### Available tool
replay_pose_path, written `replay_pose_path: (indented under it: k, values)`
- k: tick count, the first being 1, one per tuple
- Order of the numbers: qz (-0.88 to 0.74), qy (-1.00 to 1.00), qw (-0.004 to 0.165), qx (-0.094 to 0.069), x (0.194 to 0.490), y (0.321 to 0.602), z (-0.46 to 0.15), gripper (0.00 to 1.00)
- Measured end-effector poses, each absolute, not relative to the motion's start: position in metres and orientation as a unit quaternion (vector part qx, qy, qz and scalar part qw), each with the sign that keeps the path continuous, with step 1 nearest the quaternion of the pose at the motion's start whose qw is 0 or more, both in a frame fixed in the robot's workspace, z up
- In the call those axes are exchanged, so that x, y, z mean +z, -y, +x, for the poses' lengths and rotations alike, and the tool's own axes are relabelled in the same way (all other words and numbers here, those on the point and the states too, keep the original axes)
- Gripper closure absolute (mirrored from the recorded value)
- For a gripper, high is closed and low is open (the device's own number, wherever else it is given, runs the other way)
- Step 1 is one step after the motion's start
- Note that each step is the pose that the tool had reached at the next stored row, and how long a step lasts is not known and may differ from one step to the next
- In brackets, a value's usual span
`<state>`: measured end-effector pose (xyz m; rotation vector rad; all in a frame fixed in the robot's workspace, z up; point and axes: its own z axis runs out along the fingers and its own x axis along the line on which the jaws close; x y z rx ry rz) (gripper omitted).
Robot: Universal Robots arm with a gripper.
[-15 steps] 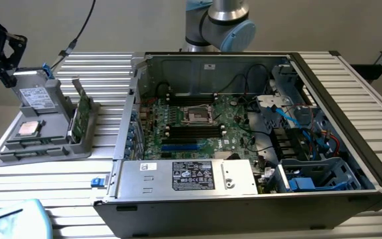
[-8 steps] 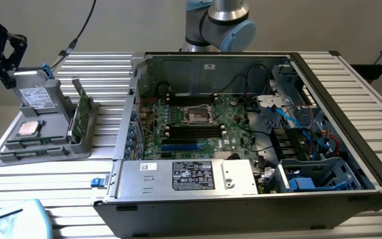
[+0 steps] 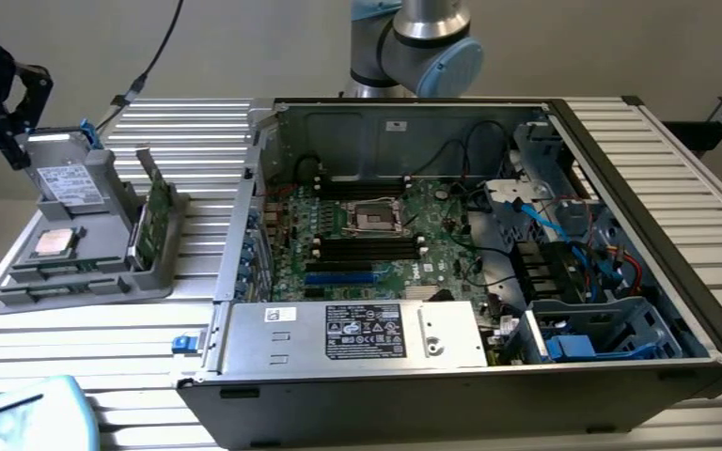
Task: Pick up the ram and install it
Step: 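Pick up the ram and move it above insertion slot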
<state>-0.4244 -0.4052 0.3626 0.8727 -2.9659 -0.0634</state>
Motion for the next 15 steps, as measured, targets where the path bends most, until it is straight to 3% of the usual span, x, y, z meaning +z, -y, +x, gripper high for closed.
replay_pose_path:
  k: [15]
  values:
    - [0.41,0.911,0.027,-0.019,0.3543,0.4052,-0.4244,0.89]
